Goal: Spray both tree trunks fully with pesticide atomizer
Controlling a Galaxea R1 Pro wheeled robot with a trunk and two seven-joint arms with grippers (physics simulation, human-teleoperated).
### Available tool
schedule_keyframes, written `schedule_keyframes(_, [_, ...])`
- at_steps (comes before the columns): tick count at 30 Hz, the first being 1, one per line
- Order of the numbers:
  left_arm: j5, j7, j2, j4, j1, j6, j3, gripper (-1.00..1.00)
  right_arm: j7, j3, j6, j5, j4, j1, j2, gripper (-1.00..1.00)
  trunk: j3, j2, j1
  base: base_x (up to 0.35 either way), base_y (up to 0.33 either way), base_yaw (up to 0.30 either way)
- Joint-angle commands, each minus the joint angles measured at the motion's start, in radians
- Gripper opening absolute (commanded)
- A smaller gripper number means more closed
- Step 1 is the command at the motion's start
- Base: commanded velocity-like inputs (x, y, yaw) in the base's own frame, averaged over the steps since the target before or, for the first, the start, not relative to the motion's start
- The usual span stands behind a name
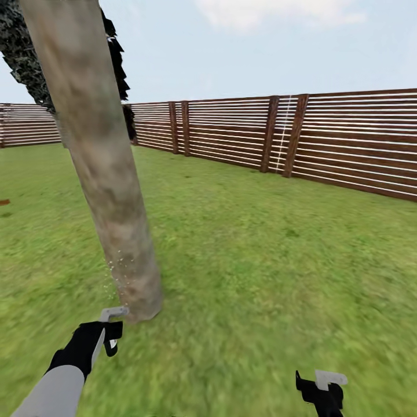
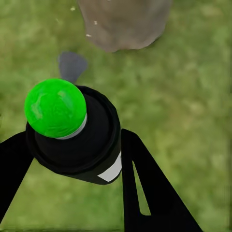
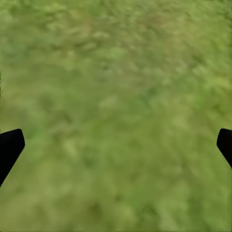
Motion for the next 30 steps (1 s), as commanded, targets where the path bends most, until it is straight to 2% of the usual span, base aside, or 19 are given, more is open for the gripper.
schedule_keyframes(1, [-0.011, -0.009, -0.001, -0.002, -0.001, 0.004, 0.006, -1.00, -0.004, 0.009, -0.001, -0.005, -0.001, 0.000, 0.000, 1.00, -0.001, 0.000, 0.000, 0.008, -0.271, 0.275])
schedule_keyframes(7, [-0.014, -0.008, 0.002, -0.008, -0.001, 0.004, 0.007, -1.00, -0.004, 0.009, -0.001, -0.005, -0.001, 0.000, 0.000, 1.00, -0.001, 0.000, 0.000, 0.001, -0.273, 0.277])
schedule_keyframes(15, [-0.020, -0.014, 0.013, -0.001, -0.001, 0.022, -0.004, -1.00, -0.004, 0.009, -0.002, -0.005, -0.001, 0.000, 0.000, 1.00, -0.001, 0.000, 0.000, 0.000, -0.274, 0.052])
schedule_keyframes(19, [-0.020, -0.013, 0.015, 0.000, -0.001, 0.024, -0.006, -1.00, -0.004, 0.009, -0.001, -0.005, -0.001, 0.000, 0.000, 1.00, -0.001, 0.000, 0.000, 0.001, -0.274, 0.242])
schedule_keyframes(23, [-0.019, -0.013, 0.028, 0.000, -0.001, 0.040, -0.005, -1.00, -0.004, 0.009, -0.002, -0.005, -0.001, 0.000, 0.000, 1.00, -0.001, 0.000, 0.000, 0.072, -0.274, 0.277])
schedule_keyframes(26, [-0.018, -0.012, 0.028, 0.000, -0.001, 0.043, -0.006, -1.00, -0.004, 0.009, -0.002, -0.005, -0.001, 0.000, 0.000, 1.00, -0.001, 0.000, 0.000, 0.094, -0.274, 0.278])
schedule_keyframes(30, [-0.019, -0.011, 0.024, 0.000, -0.001, 0.041, -0.006, -1.00, -0.004, 0.009, -0.002, -0.005, -0.001, 0.000, 0.000, 1.00, -0.001, 0.000, 0.000, 0.105, -0.274, 0.007])
